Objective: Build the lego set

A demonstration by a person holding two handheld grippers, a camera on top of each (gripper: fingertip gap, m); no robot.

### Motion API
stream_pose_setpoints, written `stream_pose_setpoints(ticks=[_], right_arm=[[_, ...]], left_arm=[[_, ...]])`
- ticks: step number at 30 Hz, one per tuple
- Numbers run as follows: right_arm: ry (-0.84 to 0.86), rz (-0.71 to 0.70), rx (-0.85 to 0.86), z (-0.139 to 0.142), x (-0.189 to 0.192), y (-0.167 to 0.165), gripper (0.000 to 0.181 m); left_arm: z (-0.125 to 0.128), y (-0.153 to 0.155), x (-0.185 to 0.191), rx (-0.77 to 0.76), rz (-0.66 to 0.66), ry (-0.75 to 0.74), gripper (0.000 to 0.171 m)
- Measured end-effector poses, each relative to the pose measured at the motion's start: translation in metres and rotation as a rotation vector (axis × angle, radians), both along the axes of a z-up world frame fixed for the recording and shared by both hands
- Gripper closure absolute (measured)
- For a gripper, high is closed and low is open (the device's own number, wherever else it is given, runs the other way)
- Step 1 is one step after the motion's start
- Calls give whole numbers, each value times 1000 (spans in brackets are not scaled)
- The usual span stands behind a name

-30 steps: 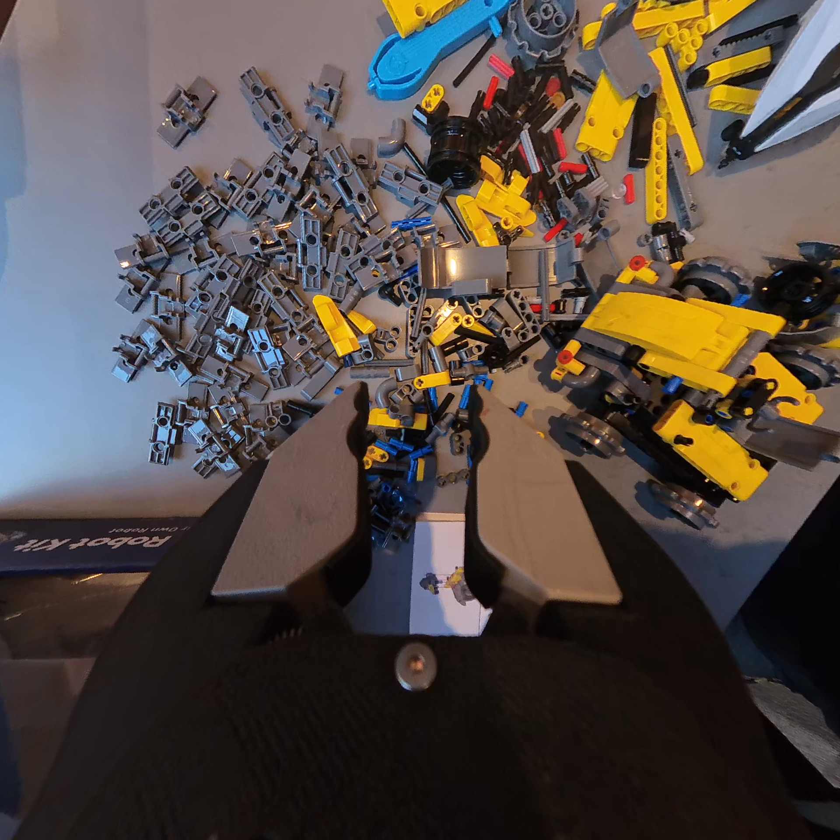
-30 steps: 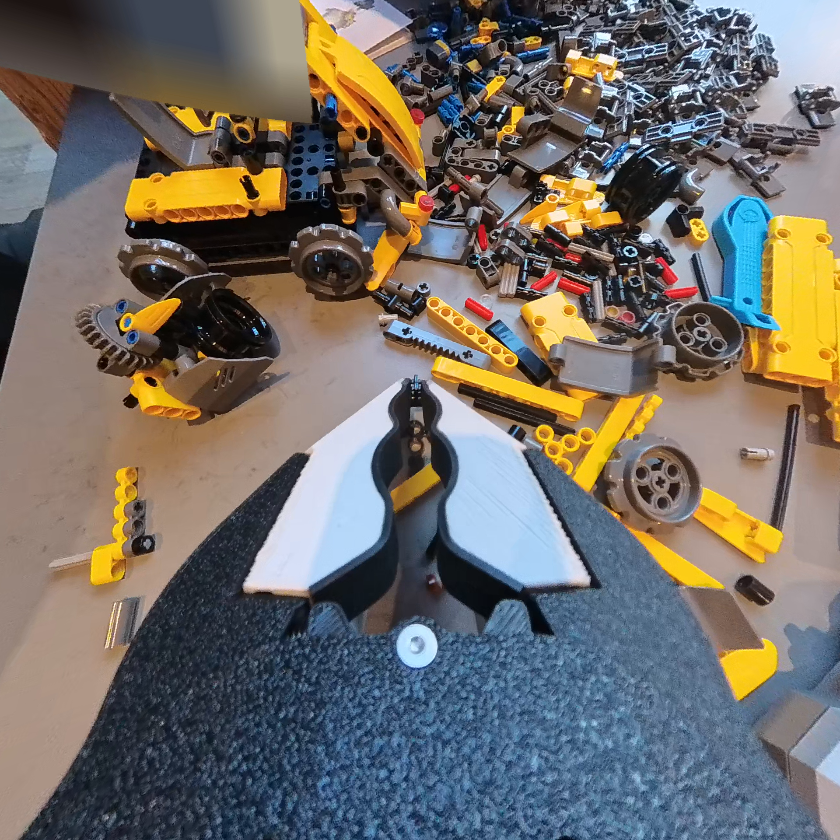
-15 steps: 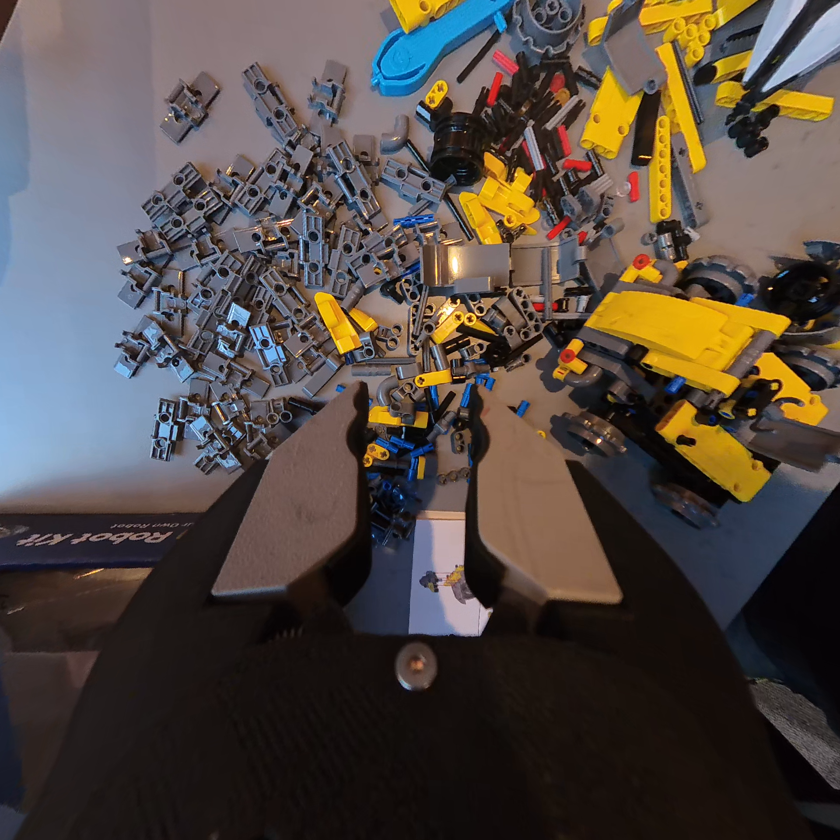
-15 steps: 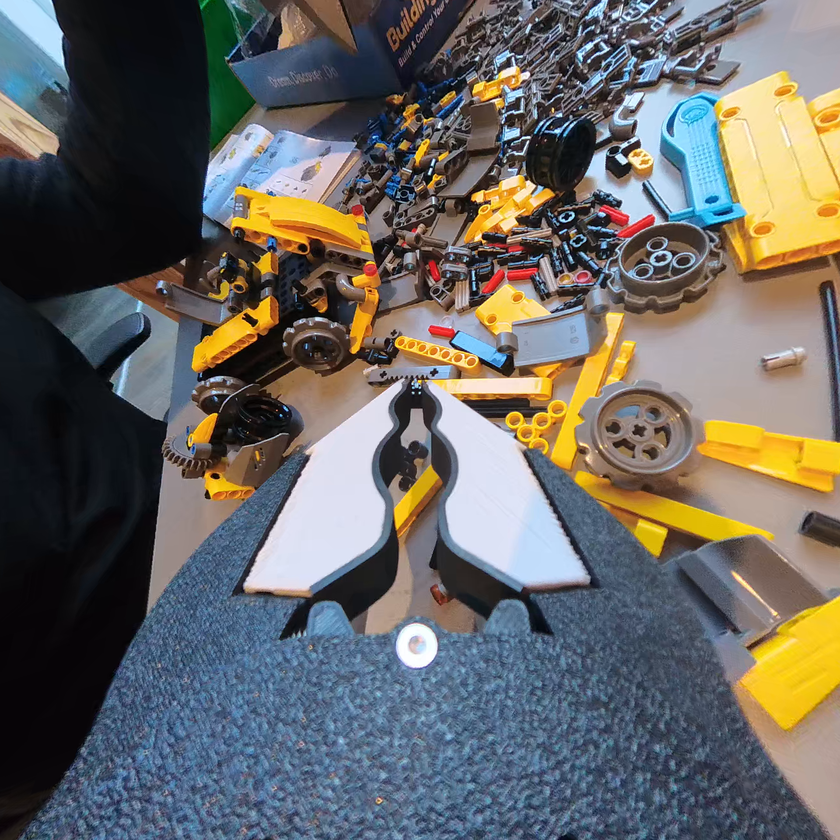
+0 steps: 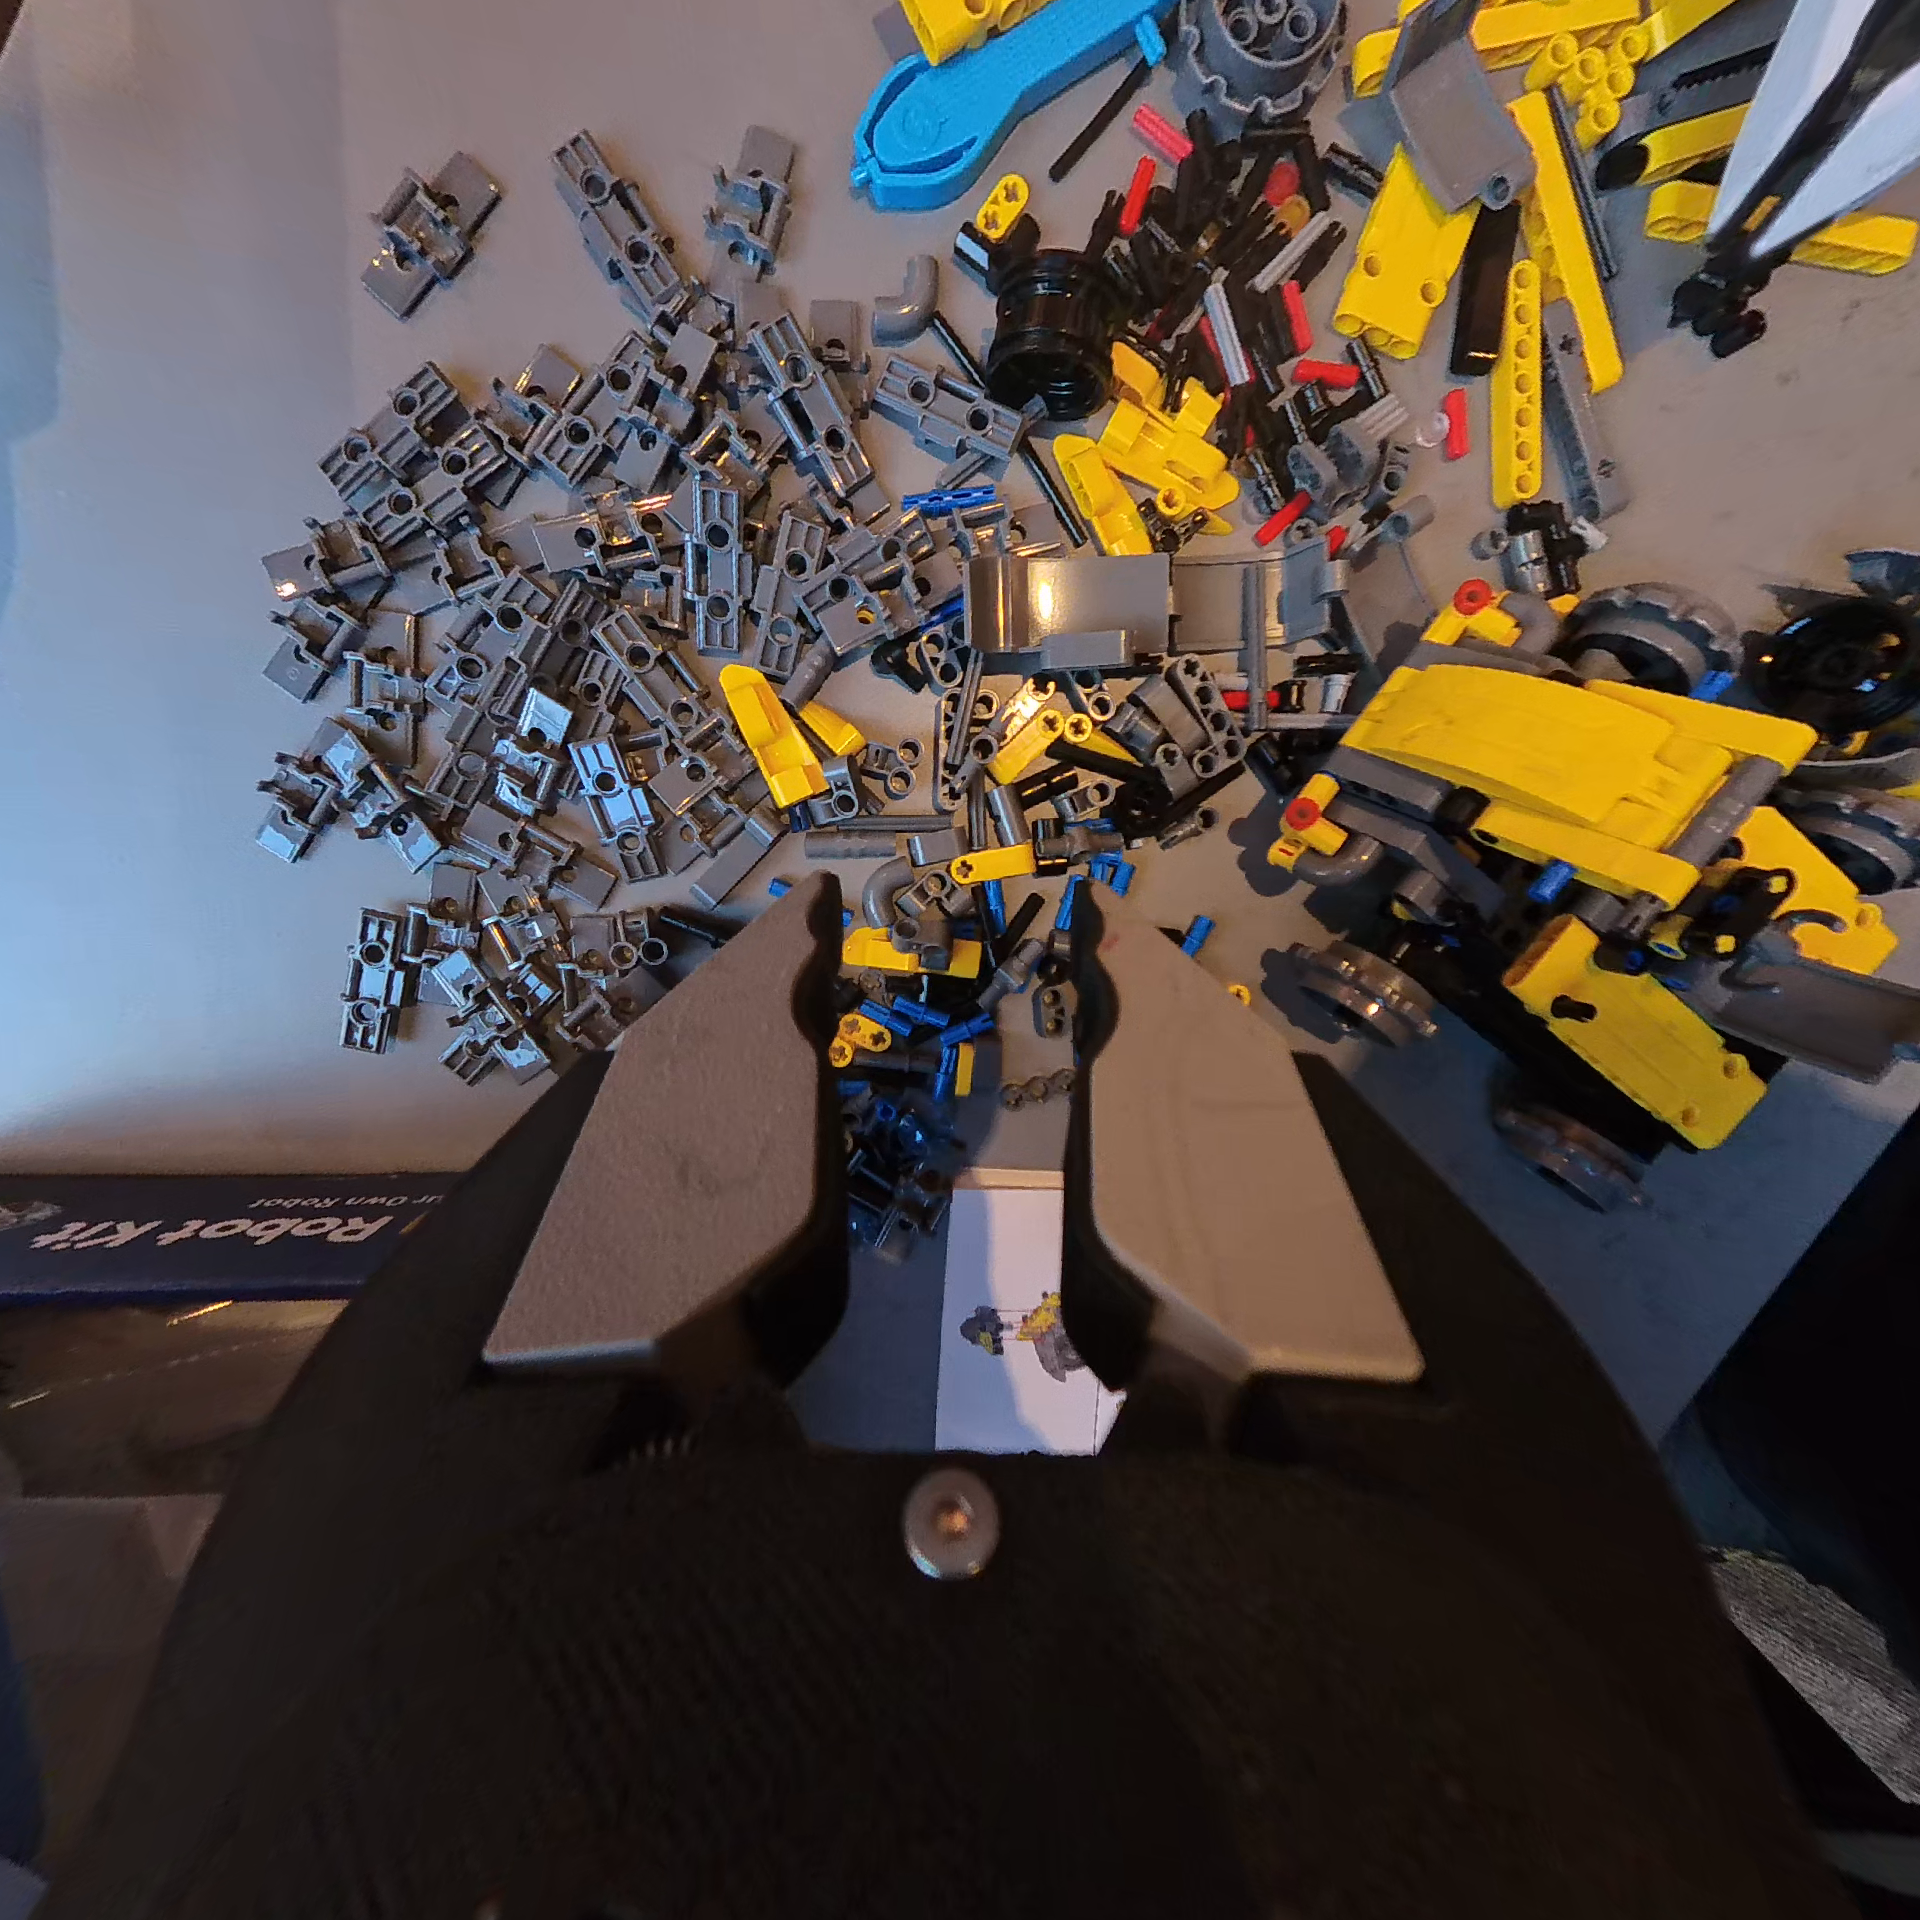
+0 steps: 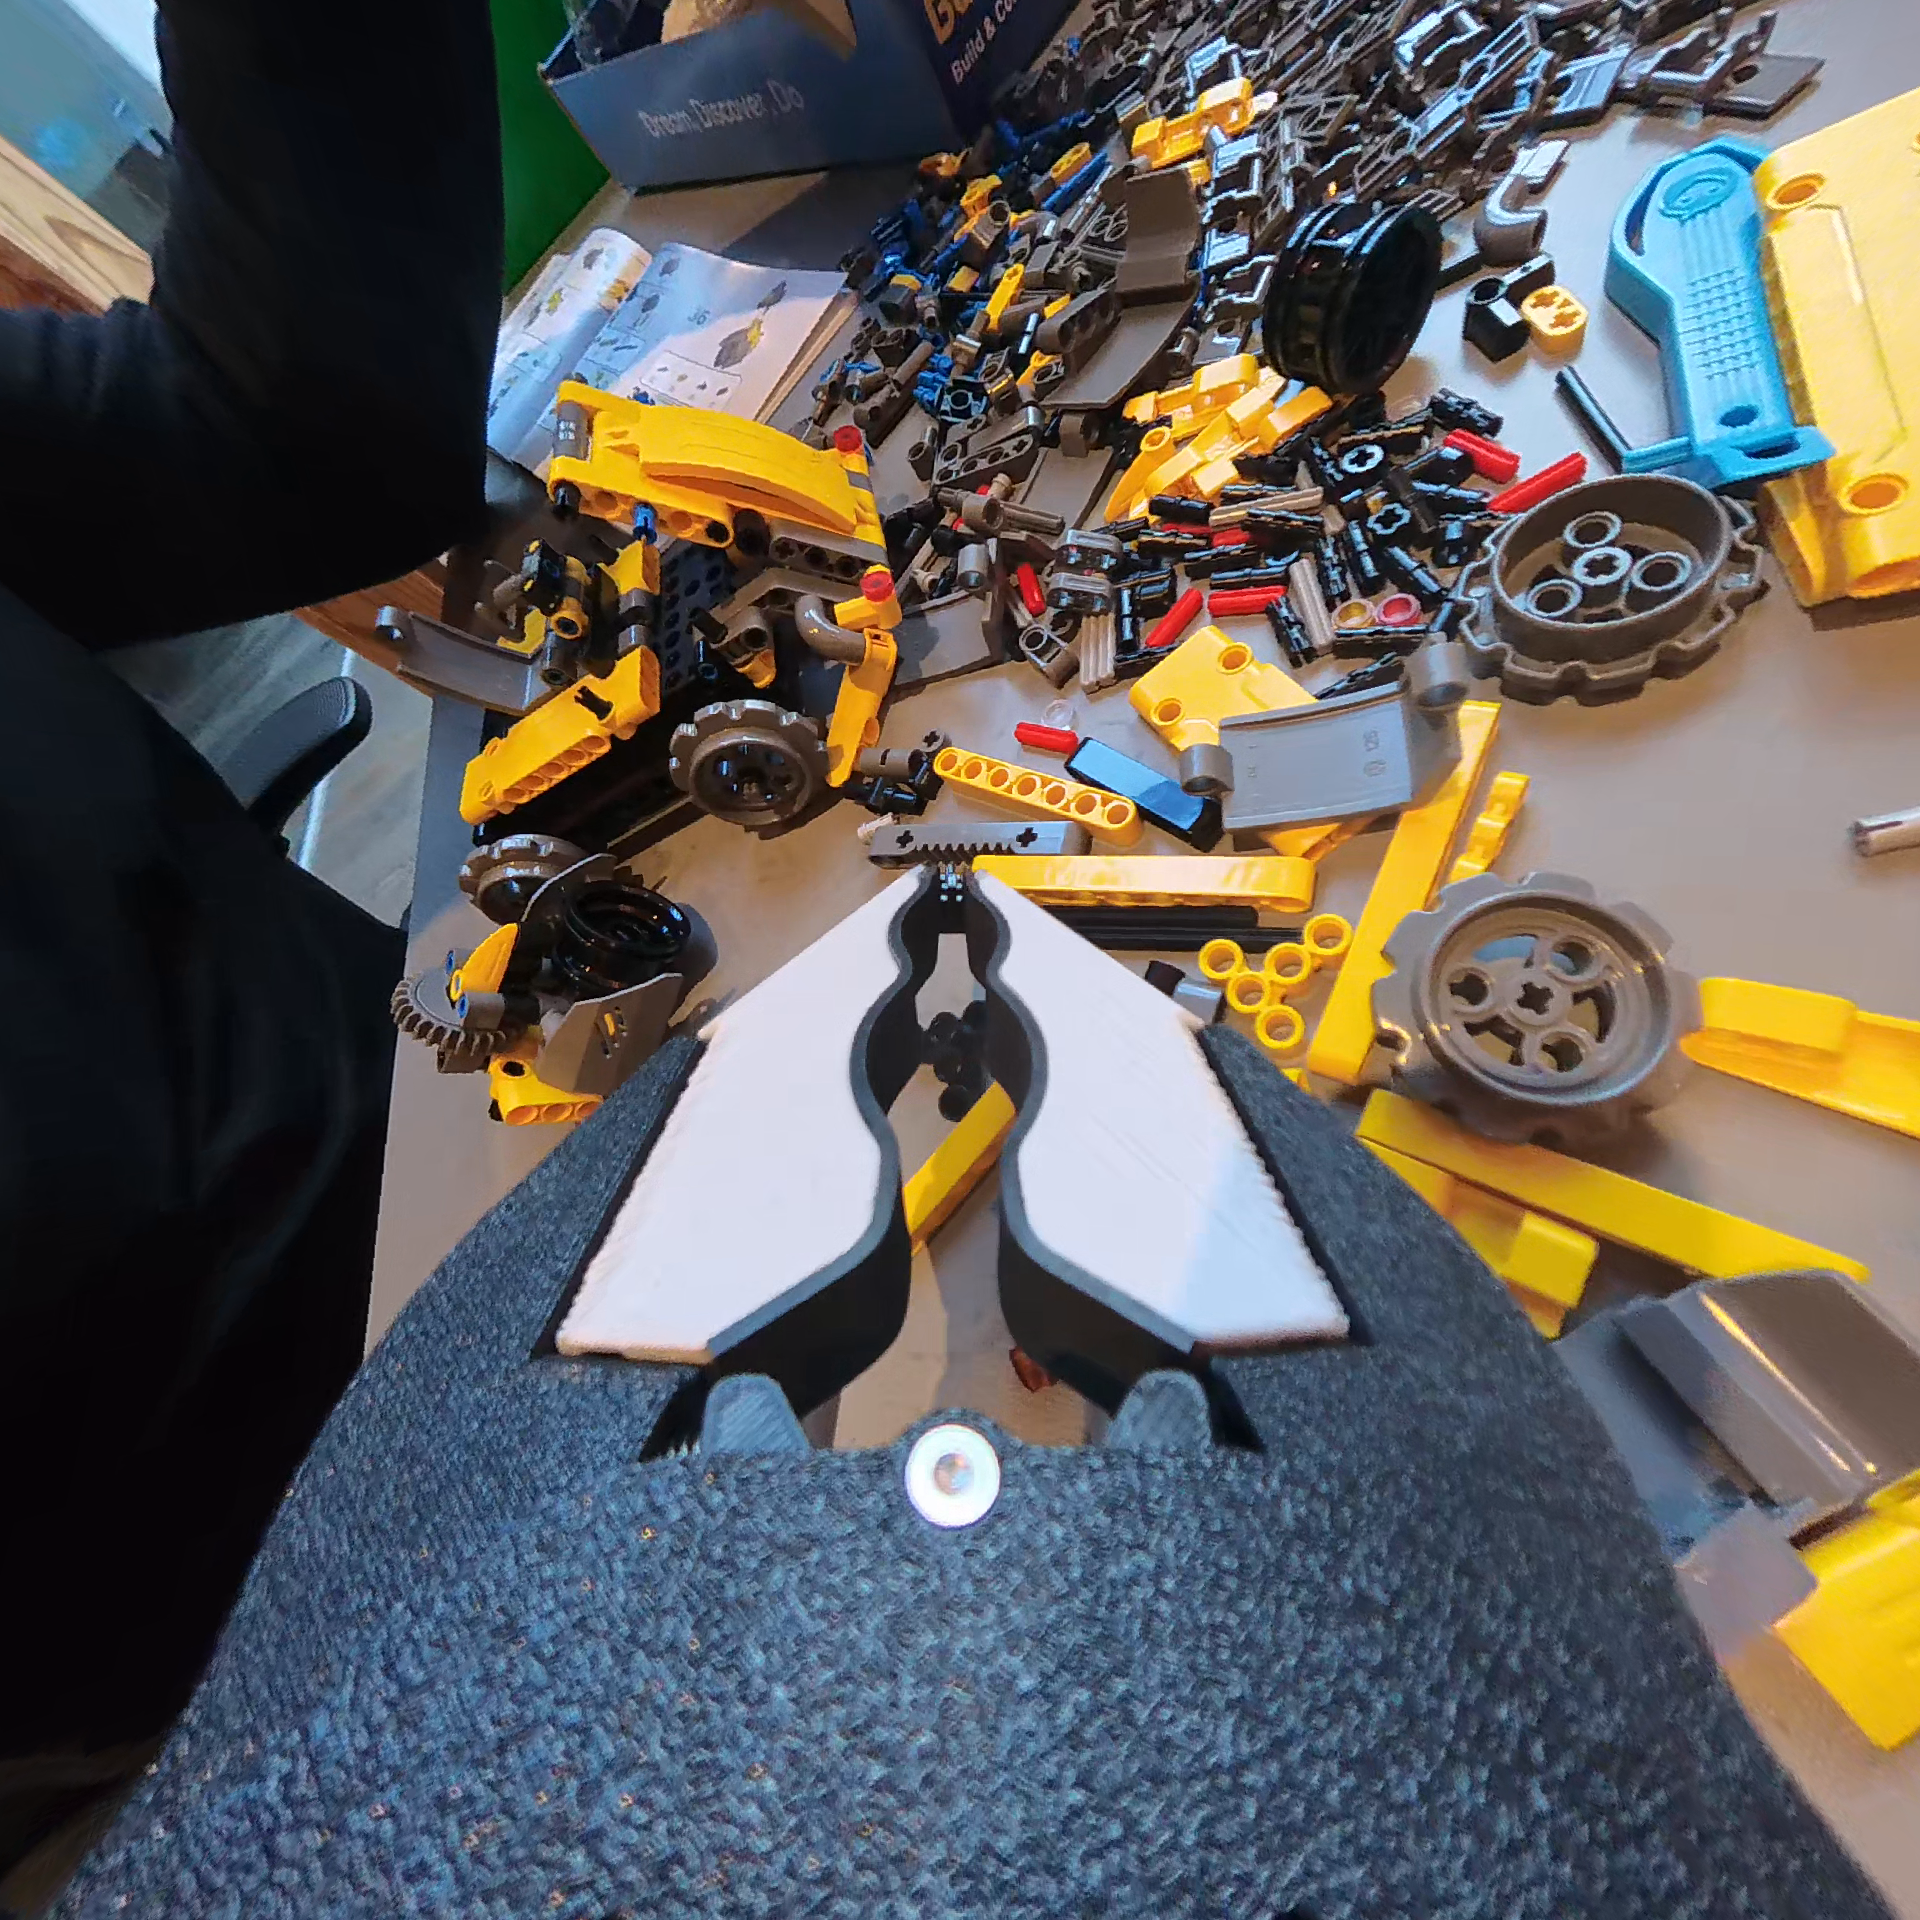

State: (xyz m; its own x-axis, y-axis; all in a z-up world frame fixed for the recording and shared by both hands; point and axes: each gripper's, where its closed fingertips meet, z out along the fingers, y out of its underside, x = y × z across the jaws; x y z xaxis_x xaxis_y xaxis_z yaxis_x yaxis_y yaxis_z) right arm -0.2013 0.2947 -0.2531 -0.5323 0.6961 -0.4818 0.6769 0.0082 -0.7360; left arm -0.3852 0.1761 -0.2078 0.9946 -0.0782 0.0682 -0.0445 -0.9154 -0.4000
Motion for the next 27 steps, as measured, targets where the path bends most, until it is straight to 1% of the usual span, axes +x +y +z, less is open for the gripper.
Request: stream_pose_setpoints(ticks=[2,4,7,9,10,14,17,20,21,23,25,27], right_arm=[[14,28,-10,3,2,-4,178],[102,80,12,12,6,-12,178],[384,159,186,28,10,-26,178],[574,147,320,39,7,-30,178],[623,136,363,43,6,-31,178],[706,117,402,54,7,-30,178],[758,116,454,58,9,-29,178],[821,107,484,65,9,-30,178],[829,96,480,67,8,-30,178],[827,70,433,72,6,-30,178],[823,20,346,81,1,-28,178],[806,6,228,89,1,-30,178]], left_arm=[[0,0,0,0,-3,1,128],[-1,0,1,-3,-6,2,128],[-2,1,2,-8,-10,2,128],[-1,2,4,-2,-19,-5,129],[-1,3,7,3,-31,-12,129],[-3,8,24,-1,-102,-20,130],[-9,7,24,-28,-109,5,130],[-8,12,30,-7,-115,-37,131],[-4,18,37,24,-140,-62,134],[8,34,67,111,-243,-114,139],[15,44,100,171,-356,-139,142],[20,52,129,221,-446,-153,142]])
